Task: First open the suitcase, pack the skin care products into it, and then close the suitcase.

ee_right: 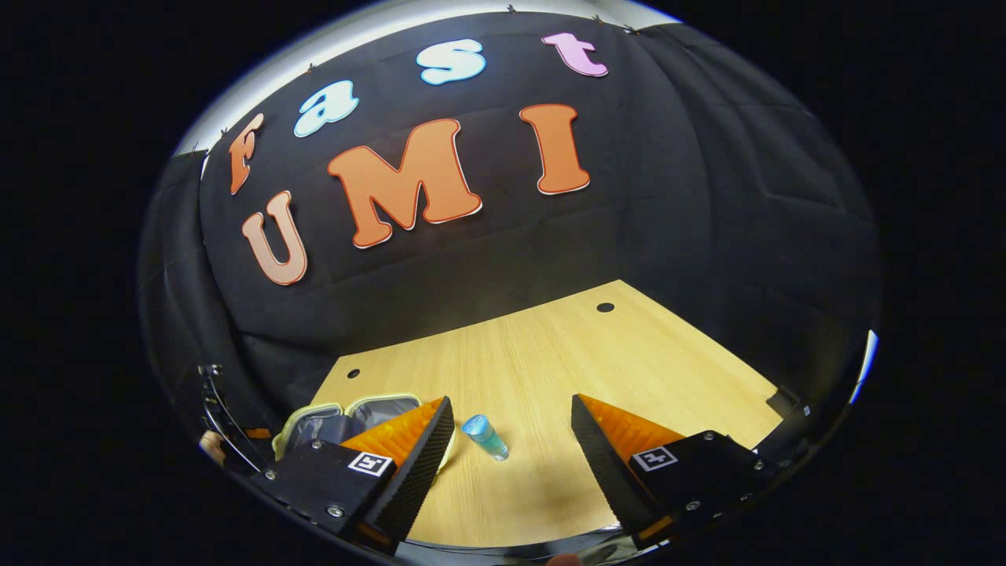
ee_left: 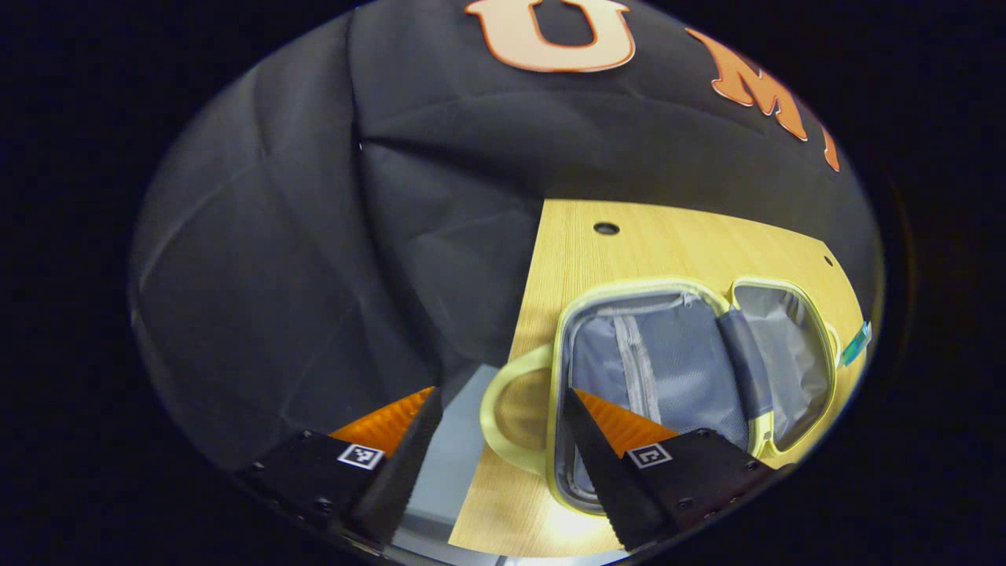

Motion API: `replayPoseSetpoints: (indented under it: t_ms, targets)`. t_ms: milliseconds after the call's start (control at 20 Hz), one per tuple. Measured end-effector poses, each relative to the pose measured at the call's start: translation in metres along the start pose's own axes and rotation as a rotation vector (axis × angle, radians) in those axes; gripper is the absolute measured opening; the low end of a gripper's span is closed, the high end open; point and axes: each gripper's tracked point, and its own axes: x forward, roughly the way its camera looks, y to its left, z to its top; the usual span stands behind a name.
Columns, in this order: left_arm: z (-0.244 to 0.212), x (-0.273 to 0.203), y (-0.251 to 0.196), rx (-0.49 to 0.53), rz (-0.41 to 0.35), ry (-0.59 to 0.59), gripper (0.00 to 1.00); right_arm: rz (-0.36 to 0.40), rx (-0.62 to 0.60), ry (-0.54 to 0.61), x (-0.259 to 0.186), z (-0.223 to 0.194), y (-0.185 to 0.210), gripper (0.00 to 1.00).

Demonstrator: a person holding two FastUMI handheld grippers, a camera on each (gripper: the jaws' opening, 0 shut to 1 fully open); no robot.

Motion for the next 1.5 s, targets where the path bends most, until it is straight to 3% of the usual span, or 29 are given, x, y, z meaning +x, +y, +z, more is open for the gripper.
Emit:
replayPoseSetpoints:
  t_ms: [250,350,550,800,1000,1150,1300,1500]
  targets:
    - [0.101,-0.101,-0.040,-0.031,-0.009,-0.281,0.94,0.005,-0.129,-0.054,0.012,0.014,-0.013,0.95]
    - [0.143,-0.155,-0.065,-0.055,-0.031,-0.416,0.99,0.022,-0.160,-0.070,0.018,0.020,-0.014,0.95]
    - [0.198,-0.242,-0.140,-0.120,-0.124,-0.649,0.99,0.062,-0.182,-0.087,0.031,0.028,-0.020,0.95]
    - [0.221,-0.311,-0.262,-0.074,-0.203,-0.802,0.98,0.094,-0.194,-0.070,0.046,0.030,-0.042,0.95]
    - [0.196,-0.311,-0.393,-0.046,-0.355,-0.738,0.98,0.104,-0.185,-0.045,0.053,0.028,-0.064,0.95]
    - [0.163,-0.285,-0.495,-0.016,-0.471,-0.662,0.99,0.089,-0.195,-0.039,0.056,0.030,-0.085,0.95]
    - [0.128,-0.253,-0.561,0.029,-0.496,-0.579,0.99,0.068,-0.204,-0.018,0.057,0.026,-0.108,0.95]
    - [0.077,-0.192,-0.611,0.070,-0.468,-0.443,0.99,0.027,-0.191,0.008,0.059,0.020,-0.141,0.95]
